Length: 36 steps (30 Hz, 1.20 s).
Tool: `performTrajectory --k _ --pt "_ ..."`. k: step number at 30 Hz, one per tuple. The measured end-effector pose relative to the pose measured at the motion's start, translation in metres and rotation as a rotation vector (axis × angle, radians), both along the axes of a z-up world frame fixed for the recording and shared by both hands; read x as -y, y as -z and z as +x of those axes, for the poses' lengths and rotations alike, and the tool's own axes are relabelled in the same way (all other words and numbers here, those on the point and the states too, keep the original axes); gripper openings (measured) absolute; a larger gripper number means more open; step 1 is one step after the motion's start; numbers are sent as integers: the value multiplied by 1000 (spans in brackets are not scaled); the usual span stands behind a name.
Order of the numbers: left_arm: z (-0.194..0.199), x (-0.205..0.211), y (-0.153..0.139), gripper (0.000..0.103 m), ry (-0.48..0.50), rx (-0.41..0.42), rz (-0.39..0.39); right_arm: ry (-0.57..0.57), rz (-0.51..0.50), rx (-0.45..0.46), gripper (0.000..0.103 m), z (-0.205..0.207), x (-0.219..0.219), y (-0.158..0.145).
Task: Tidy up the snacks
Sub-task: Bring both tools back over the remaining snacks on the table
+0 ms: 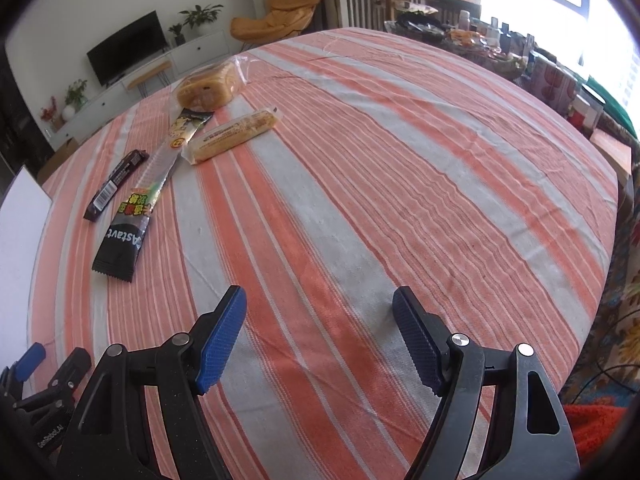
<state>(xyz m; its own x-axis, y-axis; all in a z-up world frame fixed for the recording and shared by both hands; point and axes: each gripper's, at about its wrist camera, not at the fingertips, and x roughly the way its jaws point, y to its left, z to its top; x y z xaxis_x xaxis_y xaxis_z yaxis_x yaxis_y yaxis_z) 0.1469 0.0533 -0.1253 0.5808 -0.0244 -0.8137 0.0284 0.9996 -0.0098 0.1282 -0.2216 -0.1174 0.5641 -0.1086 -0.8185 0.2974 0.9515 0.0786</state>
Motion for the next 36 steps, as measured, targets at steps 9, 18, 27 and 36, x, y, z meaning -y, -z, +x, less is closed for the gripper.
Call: performTrajectory --k 9,18,27,36 --pt "0 0 0 103 0 0 0 -9 -43 -23 82 2 -7 1" --pt "0 0 0 103 0 0 0 -13 -41 -28 82 2 -8 0" --pt "4 1 -3 102 11 -34 2 -12 87 28 82 -3 2 -3" --pt "71 67 -60 91 189 23 -73 -5 91 41 82 -4 2 -4"
